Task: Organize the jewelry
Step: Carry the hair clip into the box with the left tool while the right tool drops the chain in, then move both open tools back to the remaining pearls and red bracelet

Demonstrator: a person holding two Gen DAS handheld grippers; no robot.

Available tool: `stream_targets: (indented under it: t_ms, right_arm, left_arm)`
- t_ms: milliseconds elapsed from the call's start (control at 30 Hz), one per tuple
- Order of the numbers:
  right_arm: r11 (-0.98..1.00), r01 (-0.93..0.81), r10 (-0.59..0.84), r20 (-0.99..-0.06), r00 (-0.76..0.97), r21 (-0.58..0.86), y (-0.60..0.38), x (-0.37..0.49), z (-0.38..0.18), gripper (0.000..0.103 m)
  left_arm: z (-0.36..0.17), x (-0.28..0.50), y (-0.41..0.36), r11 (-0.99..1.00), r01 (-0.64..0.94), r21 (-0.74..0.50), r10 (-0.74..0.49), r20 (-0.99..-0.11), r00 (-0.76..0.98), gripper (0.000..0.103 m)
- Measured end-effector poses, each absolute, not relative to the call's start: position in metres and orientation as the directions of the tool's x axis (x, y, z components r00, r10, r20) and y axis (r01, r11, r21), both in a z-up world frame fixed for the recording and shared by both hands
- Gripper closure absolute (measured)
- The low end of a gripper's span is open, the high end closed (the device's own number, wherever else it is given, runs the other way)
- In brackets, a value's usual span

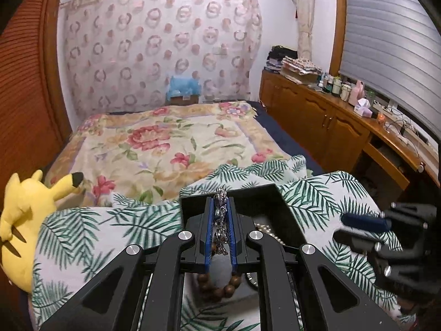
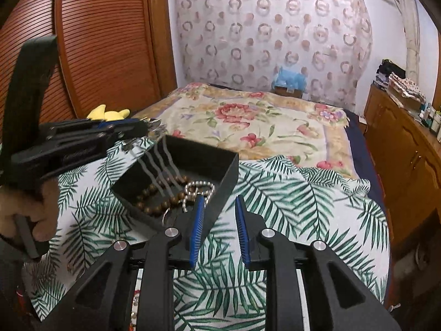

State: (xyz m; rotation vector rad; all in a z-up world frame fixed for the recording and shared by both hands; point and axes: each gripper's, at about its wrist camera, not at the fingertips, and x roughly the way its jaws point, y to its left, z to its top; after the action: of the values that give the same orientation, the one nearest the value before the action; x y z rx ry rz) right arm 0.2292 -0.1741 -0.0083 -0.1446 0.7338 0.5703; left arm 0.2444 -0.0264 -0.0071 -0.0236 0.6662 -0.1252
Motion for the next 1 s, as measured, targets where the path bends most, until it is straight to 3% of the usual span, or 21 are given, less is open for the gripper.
stream_targets:
  t_ms: [200,267,400,667,1000]
  right_arm:
    - [0.838,-0.54,0.442,-0.678,0.588,0.078,-0.181,0.224,-0.018,0.078]
    - [0.836,-0.541,0.447,-0.678,0.584,0.086,-0.183,0.221,-0.02,0.078]
    - [0.832,-0.546,0.457,-0.677,0.577,0.097,-0.187,0.213,-0.026,0.078]
    - [0.819,-0.564,0.473,-0.677,0.564,0.102,-0.187,0.186,-0.036,0.078]
    - [0.787,-0.609,0.48,-0.711,0.513,0.092,-0.174,0.152,-0.056,0.078]
  left_arm:
    - [-0.014,0.257,-0.04,0.99,0.122,-0.074,-0.141,-0.633,0.761,0.094]
    - [-0.019,0.257,-0.042,0.99,0.124,-0.064,-0.136,-0.649,0.749,0.08]
    - [-0.021,0.247,-0.042,0.99,0.132,-0.041,-0.126,-0.653,0.747,0.075]
    - [-0.024,0.203,-0.034,0.987,0.162,-0.013,-0.131,-0.651,0.747,0.048]
    - [-0.059,0.164,-0.025,0.981,0.191,0.019,-0.124,-0.696,0.707,0.033]
